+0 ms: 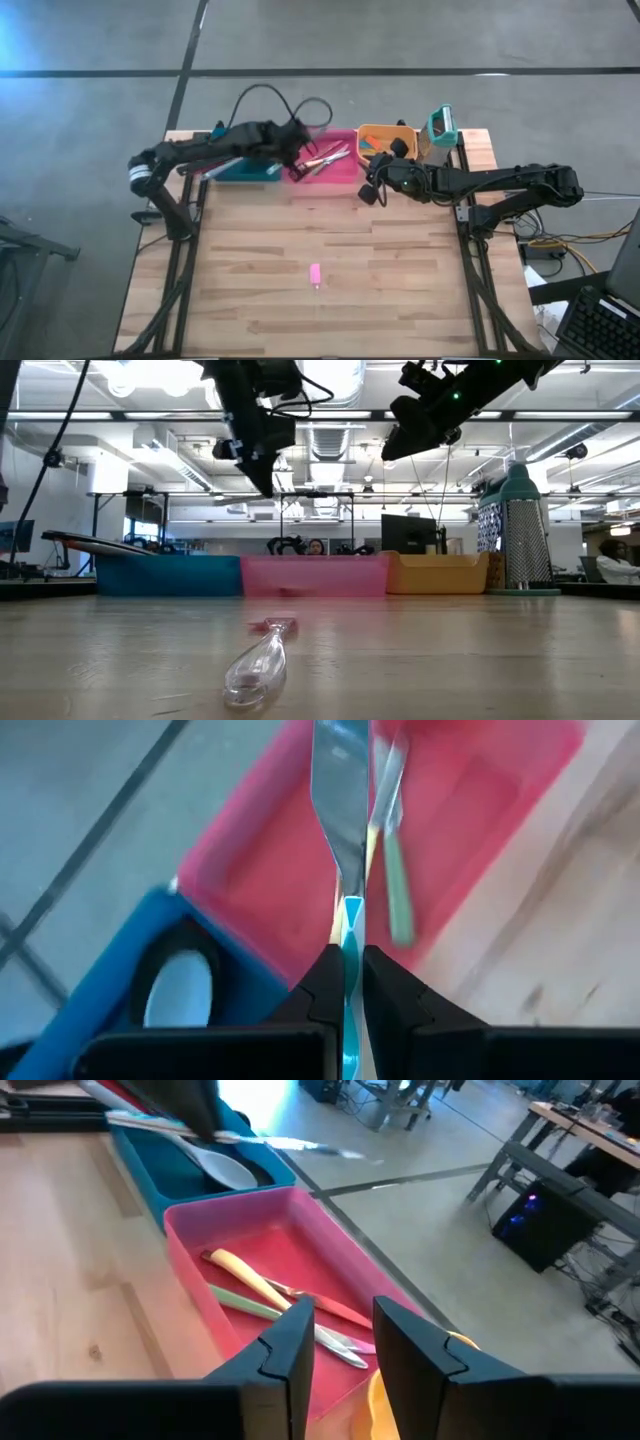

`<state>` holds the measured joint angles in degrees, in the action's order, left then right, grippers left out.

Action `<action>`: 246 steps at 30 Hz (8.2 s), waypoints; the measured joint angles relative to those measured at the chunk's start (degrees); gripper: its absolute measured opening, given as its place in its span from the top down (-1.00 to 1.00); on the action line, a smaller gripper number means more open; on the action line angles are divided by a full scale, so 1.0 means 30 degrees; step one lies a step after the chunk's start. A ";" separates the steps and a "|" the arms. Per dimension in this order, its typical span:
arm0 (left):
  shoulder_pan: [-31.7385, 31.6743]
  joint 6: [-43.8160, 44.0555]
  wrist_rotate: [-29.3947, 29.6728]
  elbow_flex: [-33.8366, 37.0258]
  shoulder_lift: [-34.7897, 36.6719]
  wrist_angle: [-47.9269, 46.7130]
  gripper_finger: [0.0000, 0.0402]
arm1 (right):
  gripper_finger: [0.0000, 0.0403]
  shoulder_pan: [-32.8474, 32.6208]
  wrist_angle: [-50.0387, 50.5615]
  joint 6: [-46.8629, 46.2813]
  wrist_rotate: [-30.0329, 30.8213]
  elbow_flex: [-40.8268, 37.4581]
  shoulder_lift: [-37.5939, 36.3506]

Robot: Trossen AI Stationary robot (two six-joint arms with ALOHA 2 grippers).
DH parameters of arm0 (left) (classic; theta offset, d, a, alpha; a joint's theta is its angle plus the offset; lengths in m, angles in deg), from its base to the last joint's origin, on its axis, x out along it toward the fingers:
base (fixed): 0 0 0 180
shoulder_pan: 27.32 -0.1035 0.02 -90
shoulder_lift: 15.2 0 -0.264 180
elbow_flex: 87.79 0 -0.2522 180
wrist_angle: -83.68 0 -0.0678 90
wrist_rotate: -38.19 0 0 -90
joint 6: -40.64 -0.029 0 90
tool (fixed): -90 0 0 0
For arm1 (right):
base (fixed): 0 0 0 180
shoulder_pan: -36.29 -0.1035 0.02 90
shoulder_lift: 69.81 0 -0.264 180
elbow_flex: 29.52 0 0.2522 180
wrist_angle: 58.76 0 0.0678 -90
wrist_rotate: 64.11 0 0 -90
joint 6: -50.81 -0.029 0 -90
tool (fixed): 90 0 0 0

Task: Pick & Place Kitchen Items
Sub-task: Put the blue patterned knife into the pink bin, then put the pink spatula into the yellow bin

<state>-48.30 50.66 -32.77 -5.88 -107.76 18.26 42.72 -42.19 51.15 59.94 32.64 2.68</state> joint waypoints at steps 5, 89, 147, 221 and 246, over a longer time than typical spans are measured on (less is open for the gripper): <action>-0.1226 -0.0919 -0.1505 -0.1963 -0.1494 0.0210 0.90 | 0.55 0.0000 0.0000 0.0057 0.0238 0.0000 0.0000; -0.3844 -0.3025 -0.6047 -0.9205 -1.2633 -0.2773 0.61 | 0.61 0.0168 0.0452 0.0451 0.0252 0.0000 0.0007; 0.9763 0.1770 0.2414 0.9243 0.5541 0.6312 0.05 | 0.65 -0.3824 0.2745 -0.5781 -0.2789 0.2757 0.3398; 0.9073 0.6385 0.6174 1.8845 1.6568 0.7743 0.05 | 0.87 -0.7716 1.3399 -1.5442 -0.8552 1.7636 2.0856; 0.9073 0.5597 0.6166 1.8845 1.6575 0.8319 0.05 | 0.96 -0.5280 2.3726 -1.3083 -0.0628 1.7713 1.2309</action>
<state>-21.08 67.45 -14.27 50.65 -58.03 43.22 26.88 28.99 11.90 58.05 85.78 39.60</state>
